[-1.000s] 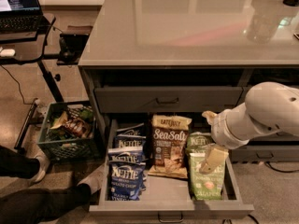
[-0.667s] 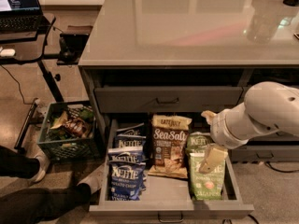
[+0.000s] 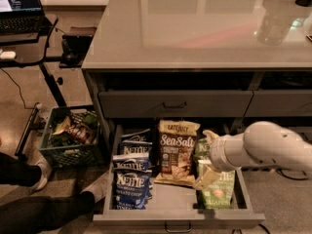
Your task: Pick brown chip bag from middle drawer and place on counter
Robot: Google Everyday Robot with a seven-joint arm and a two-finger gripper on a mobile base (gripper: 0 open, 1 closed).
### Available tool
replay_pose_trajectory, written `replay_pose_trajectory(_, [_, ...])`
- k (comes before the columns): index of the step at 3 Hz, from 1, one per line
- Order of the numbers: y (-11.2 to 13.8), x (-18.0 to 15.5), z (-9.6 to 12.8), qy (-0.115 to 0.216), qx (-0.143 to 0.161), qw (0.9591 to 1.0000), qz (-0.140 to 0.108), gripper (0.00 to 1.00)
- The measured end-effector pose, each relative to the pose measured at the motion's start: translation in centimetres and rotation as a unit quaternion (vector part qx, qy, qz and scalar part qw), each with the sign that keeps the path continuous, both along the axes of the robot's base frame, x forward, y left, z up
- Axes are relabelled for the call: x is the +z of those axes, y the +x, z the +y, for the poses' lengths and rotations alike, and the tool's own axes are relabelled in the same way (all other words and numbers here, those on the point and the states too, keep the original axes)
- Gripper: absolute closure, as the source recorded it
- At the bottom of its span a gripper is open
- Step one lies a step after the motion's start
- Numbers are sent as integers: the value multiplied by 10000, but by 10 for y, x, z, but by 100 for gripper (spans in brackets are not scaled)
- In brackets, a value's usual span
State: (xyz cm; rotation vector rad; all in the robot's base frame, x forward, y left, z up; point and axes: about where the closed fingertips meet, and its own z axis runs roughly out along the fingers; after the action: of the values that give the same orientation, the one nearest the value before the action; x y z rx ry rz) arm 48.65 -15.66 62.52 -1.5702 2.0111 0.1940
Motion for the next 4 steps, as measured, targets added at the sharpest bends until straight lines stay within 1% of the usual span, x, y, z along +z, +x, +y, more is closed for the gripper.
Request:
replay_pose_trajectory(1, [36, -37, 11, 487, -189, 9977, -420, 0])
replay_pose_trajectory(2, [71, -68, 23, 781, -76, 9946, -683, 0])
replay_pose_trajectory(3, [72, -76, 27, 749, -105, 9946, -704, 0])
replay_pose_trajectory(4, [79, -103, 36, 532, -74, 9951, -834, 0])
